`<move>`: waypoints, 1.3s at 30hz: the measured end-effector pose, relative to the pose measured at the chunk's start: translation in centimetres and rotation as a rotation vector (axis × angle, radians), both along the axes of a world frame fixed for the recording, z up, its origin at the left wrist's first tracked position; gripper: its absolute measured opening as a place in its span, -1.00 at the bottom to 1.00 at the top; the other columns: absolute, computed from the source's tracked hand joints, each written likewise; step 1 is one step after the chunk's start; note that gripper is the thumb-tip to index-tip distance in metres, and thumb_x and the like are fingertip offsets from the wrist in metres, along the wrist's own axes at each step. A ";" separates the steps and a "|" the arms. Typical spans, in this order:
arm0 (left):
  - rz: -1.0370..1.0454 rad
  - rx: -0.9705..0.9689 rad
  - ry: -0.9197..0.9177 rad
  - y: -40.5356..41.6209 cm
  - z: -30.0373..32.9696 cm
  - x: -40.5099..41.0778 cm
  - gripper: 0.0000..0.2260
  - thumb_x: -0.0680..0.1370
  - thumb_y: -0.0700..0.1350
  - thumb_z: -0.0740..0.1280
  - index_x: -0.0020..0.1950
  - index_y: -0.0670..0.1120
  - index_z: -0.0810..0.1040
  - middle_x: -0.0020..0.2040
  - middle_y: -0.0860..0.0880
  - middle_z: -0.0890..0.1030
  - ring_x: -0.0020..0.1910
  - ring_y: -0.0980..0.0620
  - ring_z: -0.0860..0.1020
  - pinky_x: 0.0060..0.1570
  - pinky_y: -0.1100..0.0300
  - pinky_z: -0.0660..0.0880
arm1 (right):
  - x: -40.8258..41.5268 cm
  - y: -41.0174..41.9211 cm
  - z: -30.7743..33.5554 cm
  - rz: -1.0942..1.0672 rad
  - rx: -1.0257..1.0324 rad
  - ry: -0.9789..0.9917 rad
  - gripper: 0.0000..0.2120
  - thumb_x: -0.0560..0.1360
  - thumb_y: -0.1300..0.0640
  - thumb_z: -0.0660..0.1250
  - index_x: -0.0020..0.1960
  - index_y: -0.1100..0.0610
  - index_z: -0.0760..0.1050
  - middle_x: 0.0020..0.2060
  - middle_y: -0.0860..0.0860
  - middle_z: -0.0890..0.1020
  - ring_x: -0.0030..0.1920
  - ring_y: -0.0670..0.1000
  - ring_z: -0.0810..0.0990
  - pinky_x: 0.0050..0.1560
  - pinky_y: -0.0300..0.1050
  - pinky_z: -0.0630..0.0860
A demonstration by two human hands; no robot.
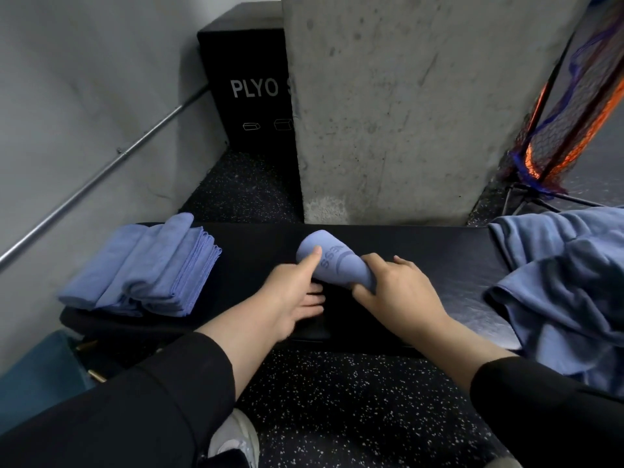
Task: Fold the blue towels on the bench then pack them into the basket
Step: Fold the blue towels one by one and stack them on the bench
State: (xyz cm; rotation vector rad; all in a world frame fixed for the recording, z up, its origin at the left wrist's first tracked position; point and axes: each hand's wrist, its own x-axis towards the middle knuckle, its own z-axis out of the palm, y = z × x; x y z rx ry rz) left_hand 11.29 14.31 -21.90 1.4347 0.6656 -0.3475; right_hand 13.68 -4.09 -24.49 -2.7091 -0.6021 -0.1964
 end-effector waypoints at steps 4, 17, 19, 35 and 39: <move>0.145 -0.234 -0.101 -0.2 1.2 -0.4 -0.66 0.64 0.09 0.33 0.30 -0.10 0.52 0.09 -0.16 0.72 0.03 -0.12 0.70 -0.10 0.01 0.63 | -2.4 2.0 1.0 0.142 0.079 0.056 -0.39 0.48 -0.35 0.12 0.32 0.02 0.52 0.35 -0.07 0.56 0.41 -0.03 0.47 0.45 0.13 0.33; 0.021 0.060 -0.310 2.7 3.8 -3.7 -0.68 0.58 0.13 0.41 0.16 -0.09 0.63 -0.03 -0.05 0.75 -0.02 0.00 0.72 0.12 -0.01 0.63 | -3.9 4.9 5.5 0.011 1.118 0.918 -0.61 0.53 0.11 0.46 0.33 0.05 0.49 0.03 0.05 0.73 0.03 0.03 0.73 -0.11 -0.14 0.64; 0.017 0.054 -0.288 3.7 4.0 -4.3 -0.61 0.58 0.20 0.37 0.19 -0.08 0.62 -0.01 -0.04 0.75 0.00 0.01 0.72 0.09 0.01 0.64 | -3.9 6.1 5.5 0.002 1.149 0.900 -0.65 0.54 0.13 0.44 0.31 0.06 0.52 0.02 0.05 0.73 0.02 0.04 0.73 -0.02 -0.03 0.66; -0.062 0.221 -0.341 17.9 6.8 -8.6 -0.70 0.53 0.09 0.46 0.22 0.04 0.57 0.07 -0.08 0.70 0.06 -0.08 0.68 -0.04 -0.04 0.67 | -1.4 19.8 9.9 0.054 1.149 0.875 -0.46 0.53 0.15 0.46 0.44 0.06 0.35 0.14 0.14 0.66 0.04 0.10 0.72 -0.06 0.06 0.66; 0.157 0.215 -0.386 23.1 6.5 -9.7 -0.58 0.40 0.17 0.49 0.22 0.08 0.60 0.08 -0.01 0.70 0.04 -0.05 0.67 -0.18 0.00 0.62 | 0.5 26.2 12.0 0.142 0.984 0.866 -0.64 0.54 0.22 0.43 0.32 0.13 0.50 0.14 0.18 0.64 0.05 0.13 0.70 -0.08 0.01 0.67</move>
